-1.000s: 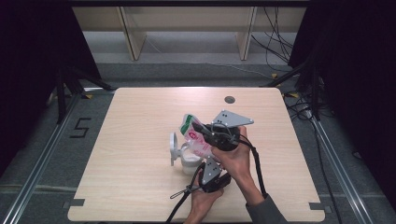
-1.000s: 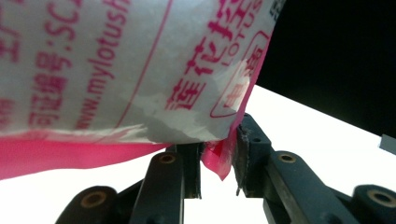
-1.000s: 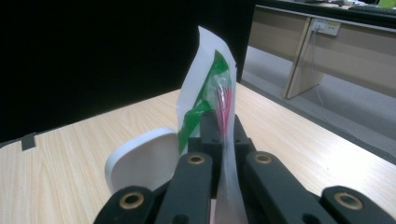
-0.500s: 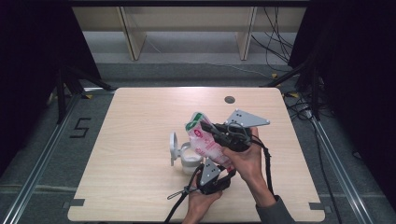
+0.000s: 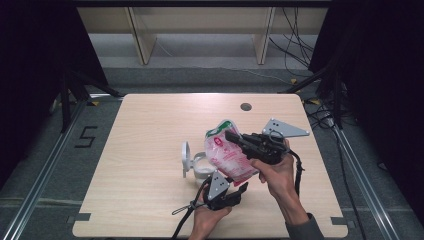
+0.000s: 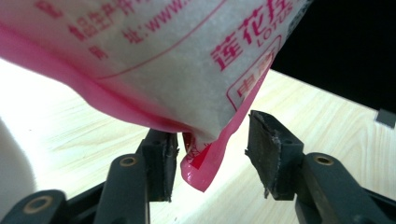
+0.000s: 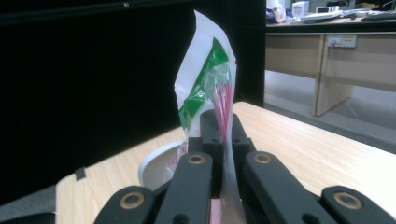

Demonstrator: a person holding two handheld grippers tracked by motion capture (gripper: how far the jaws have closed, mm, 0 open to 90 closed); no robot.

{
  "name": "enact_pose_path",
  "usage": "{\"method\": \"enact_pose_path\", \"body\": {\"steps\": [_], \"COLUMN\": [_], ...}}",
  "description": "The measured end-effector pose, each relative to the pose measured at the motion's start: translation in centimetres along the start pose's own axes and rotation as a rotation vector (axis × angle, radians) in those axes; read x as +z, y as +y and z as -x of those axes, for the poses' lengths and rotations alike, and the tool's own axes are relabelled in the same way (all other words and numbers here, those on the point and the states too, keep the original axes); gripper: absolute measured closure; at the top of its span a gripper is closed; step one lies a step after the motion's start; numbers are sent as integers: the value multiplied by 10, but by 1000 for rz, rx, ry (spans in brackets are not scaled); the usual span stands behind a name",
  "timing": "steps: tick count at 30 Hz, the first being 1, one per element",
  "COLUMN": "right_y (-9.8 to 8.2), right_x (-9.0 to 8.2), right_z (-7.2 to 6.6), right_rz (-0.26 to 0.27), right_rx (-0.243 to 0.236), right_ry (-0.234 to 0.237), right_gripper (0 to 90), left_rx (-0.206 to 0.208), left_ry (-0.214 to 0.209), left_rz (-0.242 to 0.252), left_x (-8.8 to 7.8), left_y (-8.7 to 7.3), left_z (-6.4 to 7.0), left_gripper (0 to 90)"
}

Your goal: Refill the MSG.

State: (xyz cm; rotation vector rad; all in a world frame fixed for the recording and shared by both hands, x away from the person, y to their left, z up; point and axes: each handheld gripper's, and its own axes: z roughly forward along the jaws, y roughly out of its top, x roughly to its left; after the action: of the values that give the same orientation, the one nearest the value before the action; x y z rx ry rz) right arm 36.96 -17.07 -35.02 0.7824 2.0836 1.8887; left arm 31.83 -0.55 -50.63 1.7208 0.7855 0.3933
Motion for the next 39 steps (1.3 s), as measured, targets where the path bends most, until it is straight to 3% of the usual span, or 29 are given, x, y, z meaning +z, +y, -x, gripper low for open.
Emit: {"method": "enact_pose_path", "body": {"steps": [2,5,7,8,9,12,14,15,17,20,22,23,27,28,29,31,33,35,37,38,39], "right_y": [-2,-2,-3,-4,-4,-6,-7,-8,-10,-13,-15,-17,-21,-22,-24,-28,-33,-38,-45,-48,-52], "right_x": [-3,-4,-6,-8,-8,-12,-14,-16,-19,-22,-24,-25,-28,-29,-29,-31,-33,-36,-39,-41,-44], "right_z": [2,4,5,3,5,7,9,11,12,17,17,20,22,22,24,23,27,31,34,35,39], "right_rz": [14,23,24,24,31,33,31,35,26,30,20,29,23,22,28,16,14,3,-14,-17,-23], "right_rx": [34,48,46,68,51,68,72,62,90,73,103,86,96,103,86,117,98,116,121,140,120], "right_ry": [21,29,27,20,20,17,15,1,-13,-29,-31,-41,-42,-50,-49,-53,-61,-67,-79,-73,-86], "right_gripper": [900,900,900,900,900,900,900,900,900,900,900,900,900,900,900,900,900,900,900,900,900], "left_rx": [-18,-18,-31,-29,-36,-29,-75,-70,-41,-8,-33,-24,3,-7,3,20,-1,-58,-4,-5,-11], "left_ry": [-5,-3,-19,-20,-22,-22,-28,-32,-29,-43,-38,-45,-39,-35,-44,-33,-24,-70,-27,-15,-1], "left_rz": [-5,-14,-4,-14,-17,-18,5,1,2,4,10,14,9,11,19,1,-1,30,12,18,12], "left_x": [-3,-3,-3,-4,-4,-11,-15,-18,-25,-36,-42,-44,-57,-60,-62,-68,-72,-77,-83,-84,-86], "left_y": [1,1,0,-1,-1,-3,-3,-2,-1,-1,-3,-3,-2,-3,-3,-3,-5,-7,-7,-8,-8], "left_z": [-1,0,1,1,1,2,3,3,3,-4,-7,-8,-10,-10,-12,-15,-18,-19,-20,-21,-22], "left_gripper": [482,463,451,438,418,410,390,388,387,387,383,383,382,382,381,374,367,364,365,365,365]}}
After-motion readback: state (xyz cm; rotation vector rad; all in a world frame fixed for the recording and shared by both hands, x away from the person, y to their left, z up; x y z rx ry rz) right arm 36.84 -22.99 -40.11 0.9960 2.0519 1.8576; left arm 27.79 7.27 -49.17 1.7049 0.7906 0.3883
